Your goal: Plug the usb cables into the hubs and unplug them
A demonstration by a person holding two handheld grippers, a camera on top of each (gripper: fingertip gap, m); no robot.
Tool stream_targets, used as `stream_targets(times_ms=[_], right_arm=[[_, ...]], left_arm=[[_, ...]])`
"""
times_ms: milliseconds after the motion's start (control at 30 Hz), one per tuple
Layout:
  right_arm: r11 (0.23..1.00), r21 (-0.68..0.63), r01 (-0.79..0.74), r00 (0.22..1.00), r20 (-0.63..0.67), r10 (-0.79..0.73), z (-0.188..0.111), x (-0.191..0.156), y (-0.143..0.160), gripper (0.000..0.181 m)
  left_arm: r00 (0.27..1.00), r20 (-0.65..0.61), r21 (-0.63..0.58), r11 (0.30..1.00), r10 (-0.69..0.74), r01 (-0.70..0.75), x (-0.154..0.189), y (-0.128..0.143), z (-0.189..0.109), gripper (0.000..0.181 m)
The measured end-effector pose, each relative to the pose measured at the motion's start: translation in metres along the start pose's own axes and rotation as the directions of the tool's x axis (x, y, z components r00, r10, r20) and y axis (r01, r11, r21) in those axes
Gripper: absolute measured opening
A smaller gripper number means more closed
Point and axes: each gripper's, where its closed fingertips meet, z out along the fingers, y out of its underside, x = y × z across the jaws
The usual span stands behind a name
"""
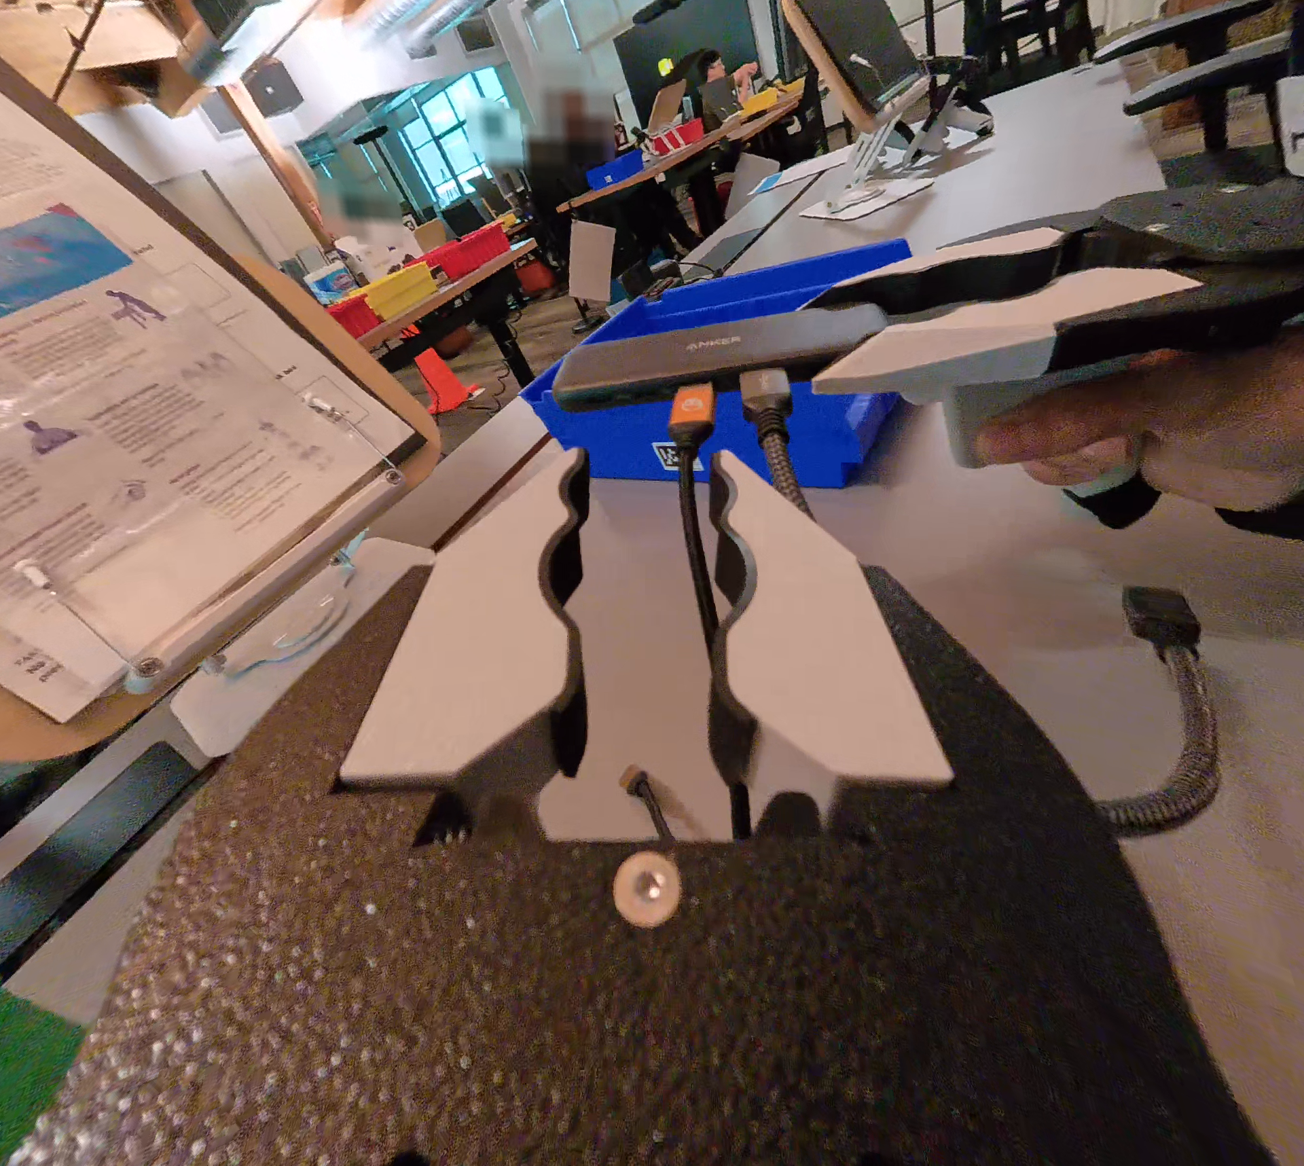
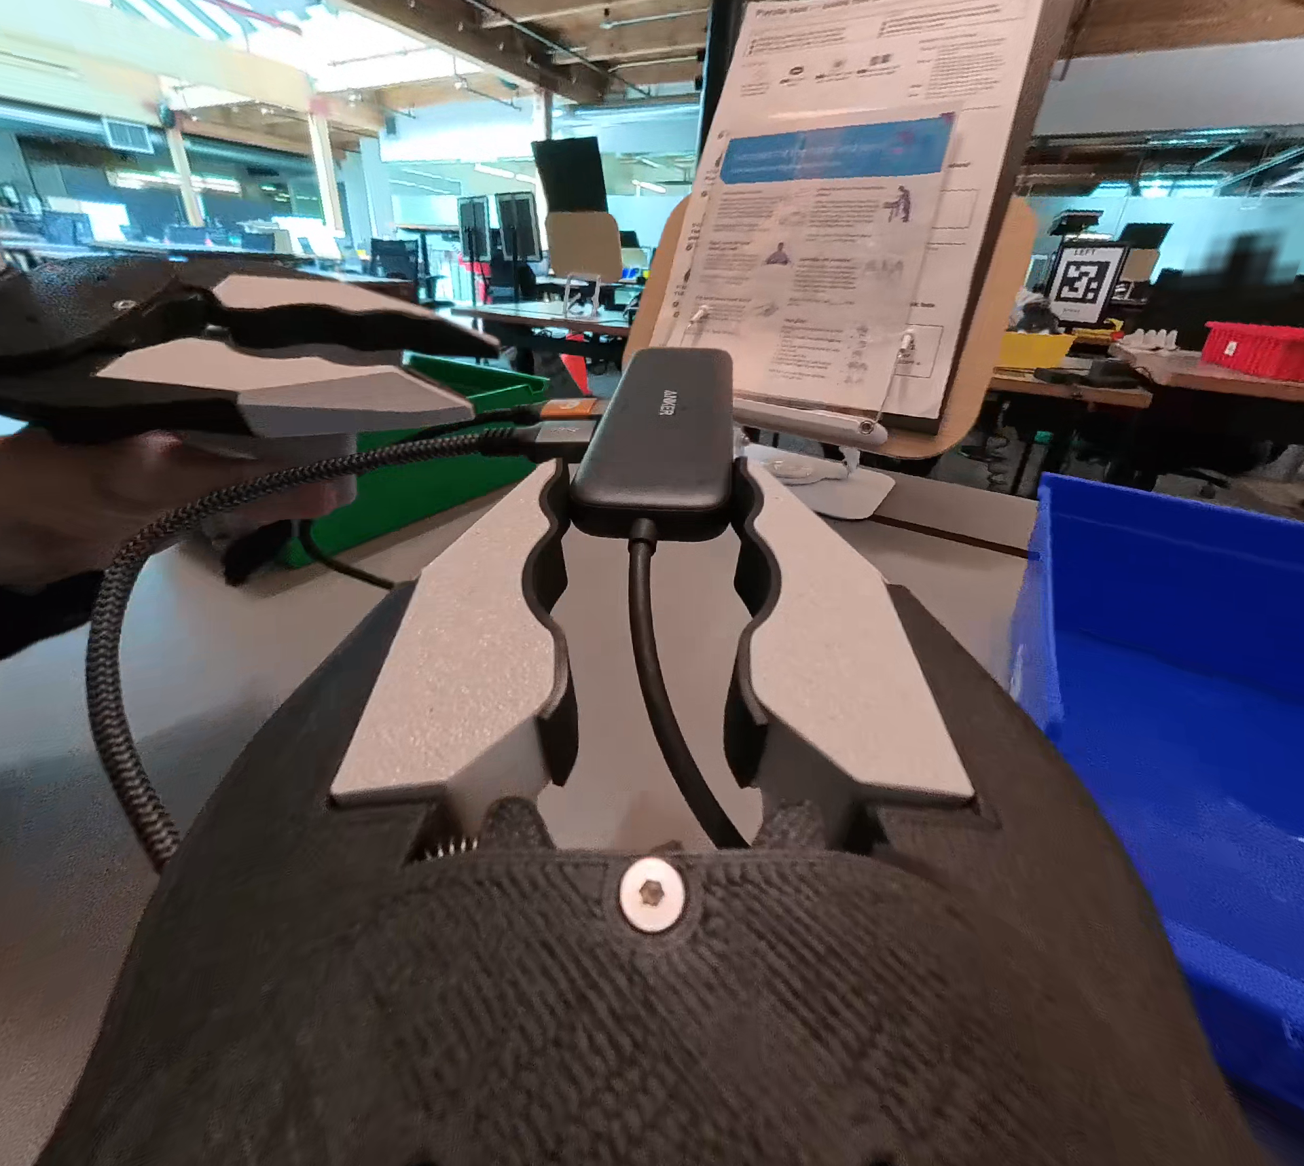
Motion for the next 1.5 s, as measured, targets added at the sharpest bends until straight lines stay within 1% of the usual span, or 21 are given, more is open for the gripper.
stream_targets(times_ms=[100,167,233,267,433,567,667,767,833,867,900,933,1000,1067,1200,1300,1433,1500], right_arm=[[1.000,0.024,0.002,1.000,0.023,-0.003,0.000,-0.005,-0.004,0.045],[1.000,0.030,0.006,0.999,0.032,-0.006,0.000,-0.010,-0.007,0.045],[0.999,0.031,0.012,0.999,0.041,-0.014,0.001,-0.015,-0.007,0.045],[0.999,0.039,0.006,0.999,0.039,-0.008,0.001,-0.015,-0.007,0.045],[1.000,0.015,-0.014,0.995,0.095,0.012,0.003,-0.021,0.000,0.045],[0.998,-0.020,0.063,0.994,0.087,-0.061,0.004,-0.023,0.006,0.045],[0.999,0.008,0.035,0.994,0.104,-0.036,0.004,-0.025,0.002,0.045],[0.997,-0.016,0.072,0.993,0.099,-0.070,0.005,-0.024,0.008,0.046],[0.995,-0.018,0.097,0.993,0.076,-0.095,0.005,-0.022,0.006,0.045],[0.994,-0.011,0.111,0.992,0.062,-0.110,0.005,-0.020,0.002,0.045],[0.991,-0.013,0.132,0.991,0.033,-0.132,0.003,-0.014,-0.001,0.045],[0.988,-0.013,0.153,0.988,0.001,-0.153,0.001,-0.006,-0.006,0.045],[0.985,-0.008,0.173,0.983,-0.058,-0.173,-0.007,0.014,-0.017,0.045],[0.984,-0.002,0.178,0.980,-0.094,-0.178,-0.015,0.033,-0.029,0.045],[0.969,0.016,0.248,0.952,-0.188,-0.241,-0.025,0.071,-0.065,0.045],[0.944,0.004,0.329,0.910,-0.269,-0.316,-0.027,0.104,-0.102,0.045],[0.912,-0.017,0.410,0.832,-0.403,-0.382,-0.030,0.158,-0.157,0.046],[0.895,-0.040,0.445,0.771,-0.491,-0.406,-0.034,0.190,-0.180,0.045]], left_arm=[[1.000,-0.023,-0.025,1.000,0.000,0.000,0.006,0.005,0.005,0.028],[1.000,-0.027,-0.031,1.000,0.003,-0.004,0.007,0.007,0.006,0.021],[0.999,-0.038,0.005,1.000,0.003,-0.003,0.010,0.002,0.005,0.009],[0.999,-0.044,0.009,1.000,-0.002,0.002,0.011,0.001,0.004,0.005],[0.999,-0.040,0.027,0.999,0.033,-0.032,0.011,-0.002,0.002,0.004],[0.994,-0.056,-0.059,0.993,0.094,-0.098,0.011,0.008,0.001,0.004],[0.997,-0.068,0.006,0.999,0.043,-0.043,0.012,0.000,0.000,0.004],[0.995,-0.081,-0.034,0.997,0.061,-0.064,0.012,0.010,0.001,0.004],[0.995,-0.094,-0.045,0.998,0.038,-0.043,0.013,0.012,0.003,0.006],[0.996,-0.091,-0.038,0.999,0.020,-0.024,0.011,0.008,0.002,0.013],[0.998,-0.071,-0.018,1.000,-0.001,0.000,0.006,0.002,-0.001,0.024],[0.999,-0.046,0.014,1.000,-0.027,0.028,-0.001,-0.006,-0.007,0.030],[0.996,-0.008,0.090,0.992,-0.092,0.093,-0.017,-0.024,-0.020,0.034],[0.990,0.019,0.131,0.982,-0.142,0.138,-0.032,-0.032,-0.033,0.033],[0.978,0.068,0.095,0.977,-0.199,0.192,-0.053,-0.019,-0.042,0.034],[0.971,0.051,0.055,0.971,-0.234,0.231,-0.053,-0.007,-0.038,0.034],[0.967,0.032,-0.041,0.966,-0.254,0.255,-0.046,0.013,-0.029,0.036],[0.967,0.031,-0.055,0.966,-0.252,0.254,-0.044,0.016,-0.026,0.037]])
